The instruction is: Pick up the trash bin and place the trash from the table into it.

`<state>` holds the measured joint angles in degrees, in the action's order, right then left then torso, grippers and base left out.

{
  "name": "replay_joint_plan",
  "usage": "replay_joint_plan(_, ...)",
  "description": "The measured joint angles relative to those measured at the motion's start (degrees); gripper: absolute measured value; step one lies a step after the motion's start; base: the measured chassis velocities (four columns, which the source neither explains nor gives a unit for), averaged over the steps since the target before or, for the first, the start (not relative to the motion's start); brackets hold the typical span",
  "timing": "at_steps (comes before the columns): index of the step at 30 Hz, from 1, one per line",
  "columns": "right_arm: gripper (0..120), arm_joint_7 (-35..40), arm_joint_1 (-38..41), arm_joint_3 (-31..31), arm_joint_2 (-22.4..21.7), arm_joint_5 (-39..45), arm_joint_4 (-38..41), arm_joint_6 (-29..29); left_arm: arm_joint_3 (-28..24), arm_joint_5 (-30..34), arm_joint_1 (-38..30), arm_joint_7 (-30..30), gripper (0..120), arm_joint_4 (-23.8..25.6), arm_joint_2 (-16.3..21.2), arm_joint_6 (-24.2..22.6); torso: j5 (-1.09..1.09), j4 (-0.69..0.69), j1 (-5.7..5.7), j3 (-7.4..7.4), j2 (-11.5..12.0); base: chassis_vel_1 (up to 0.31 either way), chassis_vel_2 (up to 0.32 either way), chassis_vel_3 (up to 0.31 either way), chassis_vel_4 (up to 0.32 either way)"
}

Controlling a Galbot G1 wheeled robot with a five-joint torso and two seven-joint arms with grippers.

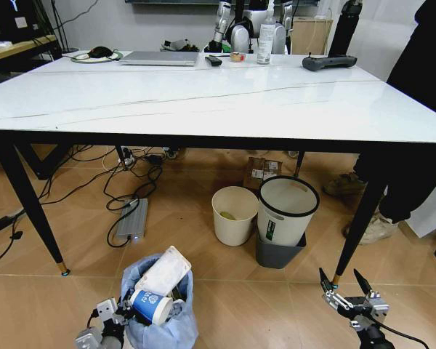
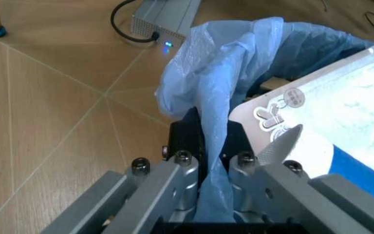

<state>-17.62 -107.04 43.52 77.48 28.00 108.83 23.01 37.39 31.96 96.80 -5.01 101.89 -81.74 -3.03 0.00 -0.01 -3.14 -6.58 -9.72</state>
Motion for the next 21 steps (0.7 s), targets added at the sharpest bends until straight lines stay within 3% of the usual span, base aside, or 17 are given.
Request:
replay_joint_plan(15, 100, 0.0, 0.0, 0.0, 0.0, 0.0, 0.0, 0.0, 0.3, 1.8, -1.6, 0.0, 3, -2.6, -0.7, 0.0, 0.02, 0.0, -0.01, -0.03, 0.0, 0.0, 0.0, 0.0, 0.0)
replay_joint_plan(21, 100, 0.0, 0.0, 0.0, 0.0, 0.0, 0.0, 0.0, 0.1, 2.1, -1.3, 0.0, 16, -2.3, -0.8, 0.0, -0.02, -0.01, -0.02, -0.04, -0.1, 0.0, 0.0, 0.0, 0.0)
